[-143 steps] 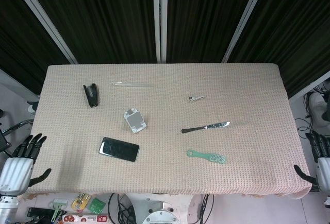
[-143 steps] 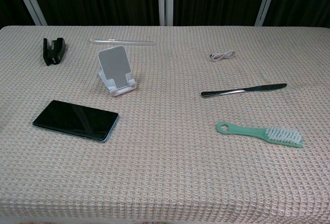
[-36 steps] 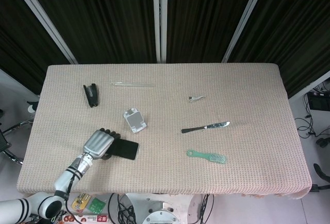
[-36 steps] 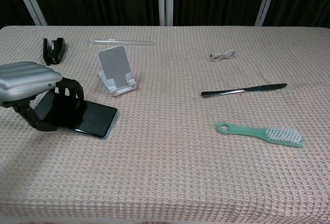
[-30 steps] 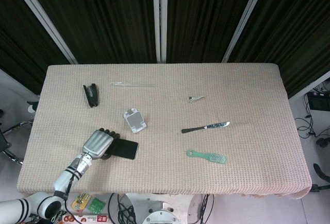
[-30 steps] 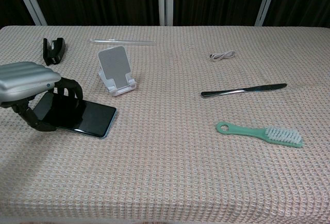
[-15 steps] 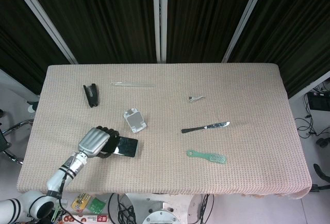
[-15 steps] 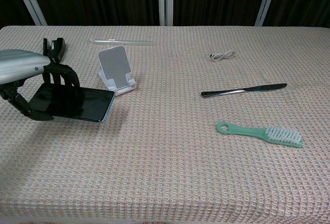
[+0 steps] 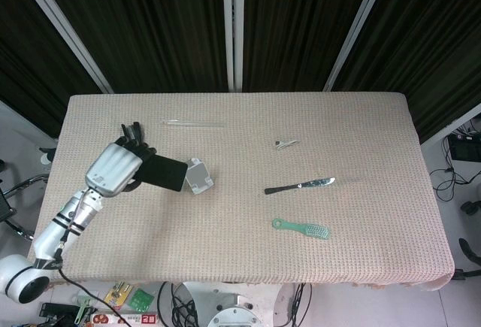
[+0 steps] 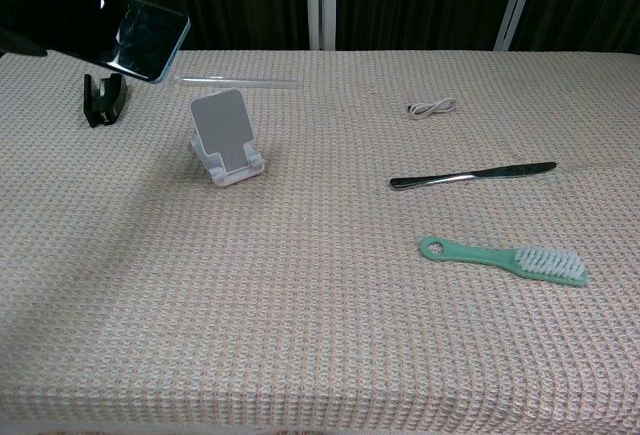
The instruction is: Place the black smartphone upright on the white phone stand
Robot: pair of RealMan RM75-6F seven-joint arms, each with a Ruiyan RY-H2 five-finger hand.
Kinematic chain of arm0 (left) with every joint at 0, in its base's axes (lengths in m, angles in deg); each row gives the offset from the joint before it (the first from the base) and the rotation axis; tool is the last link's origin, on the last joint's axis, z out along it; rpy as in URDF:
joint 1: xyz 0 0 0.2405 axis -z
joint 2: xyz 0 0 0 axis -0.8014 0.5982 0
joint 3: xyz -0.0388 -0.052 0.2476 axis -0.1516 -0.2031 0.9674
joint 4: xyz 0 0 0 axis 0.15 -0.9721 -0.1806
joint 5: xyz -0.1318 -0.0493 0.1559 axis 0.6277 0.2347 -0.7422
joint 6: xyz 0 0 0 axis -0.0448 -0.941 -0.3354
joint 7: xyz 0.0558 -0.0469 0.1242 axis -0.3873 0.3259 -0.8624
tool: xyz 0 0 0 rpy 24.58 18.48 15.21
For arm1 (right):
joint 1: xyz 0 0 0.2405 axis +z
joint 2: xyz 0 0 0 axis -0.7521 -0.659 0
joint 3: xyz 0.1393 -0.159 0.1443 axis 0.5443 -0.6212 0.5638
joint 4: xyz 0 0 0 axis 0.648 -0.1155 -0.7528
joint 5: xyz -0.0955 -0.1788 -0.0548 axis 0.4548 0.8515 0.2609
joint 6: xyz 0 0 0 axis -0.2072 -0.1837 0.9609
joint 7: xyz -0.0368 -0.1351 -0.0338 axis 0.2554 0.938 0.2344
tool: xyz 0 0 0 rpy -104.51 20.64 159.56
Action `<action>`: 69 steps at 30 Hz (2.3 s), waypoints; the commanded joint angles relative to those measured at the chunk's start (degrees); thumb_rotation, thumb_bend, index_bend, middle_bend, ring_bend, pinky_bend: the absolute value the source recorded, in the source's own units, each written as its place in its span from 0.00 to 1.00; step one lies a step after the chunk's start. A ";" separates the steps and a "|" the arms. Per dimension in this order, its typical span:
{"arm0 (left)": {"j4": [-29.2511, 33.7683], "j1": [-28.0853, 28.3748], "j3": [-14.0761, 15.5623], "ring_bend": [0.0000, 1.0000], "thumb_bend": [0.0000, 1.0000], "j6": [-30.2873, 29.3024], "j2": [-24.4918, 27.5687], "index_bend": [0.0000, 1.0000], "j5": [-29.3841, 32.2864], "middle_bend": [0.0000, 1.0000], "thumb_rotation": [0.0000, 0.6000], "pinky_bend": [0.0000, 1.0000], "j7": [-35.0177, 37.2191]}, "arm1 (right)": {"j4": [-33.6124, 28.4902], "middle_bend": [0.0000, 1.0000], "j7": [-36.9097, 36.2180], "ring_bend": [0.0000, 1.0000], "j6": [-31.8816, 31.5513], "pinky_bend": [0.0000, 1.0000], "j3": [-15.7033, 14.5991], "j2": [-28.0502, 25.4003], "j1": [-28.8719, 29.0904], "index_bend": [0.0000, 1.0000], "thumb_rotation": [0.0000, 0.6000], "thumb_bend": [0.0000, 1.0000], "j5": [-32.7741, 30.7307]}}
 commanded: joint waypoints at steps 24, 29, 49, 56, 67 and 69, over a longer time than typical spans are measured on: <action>-7.97 20.35 4.10 0.54 0.40 13.53 -13.51 0.57 1.07 0.61 1.00 0.39 -44.12 | -0.22 0.00 -1.40 0.00 -0.55 0.00 1.07 -0.48 0.41 0.00 1.00 0.15 0.04; -9.38 20.53 4.79 0.54 0.40 12.73 -14.23 0.58 -0.11 0.61 1.00 0.37 -44.53 | -0.08 0.00 -1.07 0.00 -0.32 0.00 1.07 -0.15 0.57 0.00 1.00 0.15 -0.06; -11.76 22.91 7.88 0.54 0.43 15.73 -15.20 0.58 -0.43 0.60 1.00 0.36 -49.69 | 0.69 0.00 -2.39 0.00 0.63 0.00 0.90 -0.13 0.41 0.00 1.00 0.15 -0.87; -13.18 23.49 8.55 0.54 0.46 16.50 -16.31 0.57 -0.46 0.59 1.00 0.36 -50.74 | 1.27 0.00 -2.65 0.00 0.91 0.00 0.91 0.23 0.50 0.00 1.00 0.15 -1.01; -14.09 23.85 8.15 0.53 0.46 16.07 -17.91 0.57 1.70 0.59 1.00 0.36 -50.40 | 2.04 0.00 -3.11 0.00 1.14 0.00 1.01 0.54 0.47 0.00 1.00 0.16 -1.34; -14.12 24.02 8.13 0.53 0.46 15.90 -17.84 0.57 1.76 0.59 1.00 0.36 -50.55 | 2.22 0.00 -3.26 0.00 1.18 0.00 1.03 0.58 0.44 0.00 1.00 0.16 -1.44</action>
